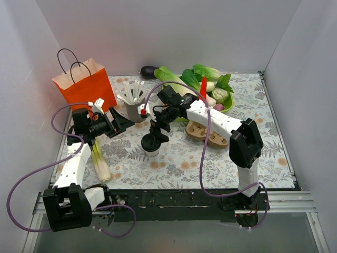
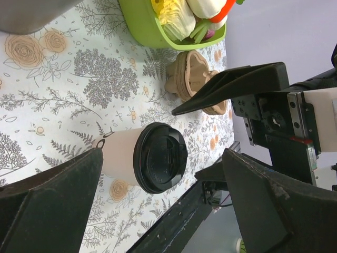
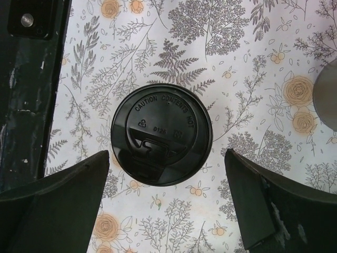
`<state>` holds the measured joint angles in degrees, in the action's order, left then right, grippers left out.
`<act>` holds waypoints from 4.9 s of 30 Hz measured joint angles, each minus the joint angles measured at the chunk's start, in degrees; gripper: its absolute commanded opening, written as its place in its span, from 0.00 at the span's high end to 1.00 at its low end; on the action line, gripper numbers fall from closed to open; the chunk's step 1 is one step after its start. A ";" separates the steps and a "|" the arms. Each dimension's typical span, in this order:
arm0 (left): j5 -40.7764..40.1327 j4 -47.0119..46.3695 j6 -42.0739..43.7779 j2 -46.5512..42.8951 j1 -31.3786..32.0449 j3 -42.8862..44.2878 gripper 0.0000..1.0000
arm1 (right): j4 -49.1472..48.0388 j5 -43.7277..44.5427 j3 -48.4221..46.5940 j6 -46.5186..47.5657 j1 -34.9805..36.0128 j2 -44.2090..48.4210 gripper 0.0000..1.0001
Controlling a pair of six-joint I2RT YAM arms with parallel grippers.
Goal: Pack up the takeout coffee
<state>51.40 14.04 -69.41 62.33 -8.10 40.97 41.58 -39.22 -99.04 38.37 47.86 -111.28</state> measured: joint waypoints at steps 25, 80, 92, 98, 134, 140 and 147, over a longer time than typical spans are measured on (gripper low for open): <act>-1.33 0.55 -0.52 -1.33 -0.02 -2.78 0.02 | 2.19 4.85 -4.00 2.47 2.91 -3.61 0.03; -1.53 -0.76 -1.77 -1.03 -0.09 -4.83 0.02 | 6.49 5.31 -7.04 9.81 6.21 -6.71 0.28; -1.40 -1.29 -2.14 -0.92 -0.09 -4.83 0.02 | 11.13 7.28 -6.05 6.78 4.07 -2.75 0.32; -1.01 -2.32 -2.86 -0.13 -0.11 -4.83 0.02 | 11.45 6.03 -5.33 3.26 -1.73 2.56 0.33; 0.52 -4.72 -4.55 6.40 -0.48 -2.58 0.02 | 8.63 18.32 13.27 -10.67 -70.97 17.94 0.36; 0.50 -4.66 -4.55 5.66 -0.48 -2.60 0.02 | 5.81 21.05 12.52 -10.97 -71.36 11.47 0.30; 0.48 -4.61 -4.48 5.33 -0.48 -2.60 0.02 | 2.91 23.45 13.38 -11.10 -71.32 10.71 0.06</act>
<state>51.88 9.43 -73.89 67.66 -8.58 38.37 44.49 -15.77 -85.67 27.27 -23.46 -100.57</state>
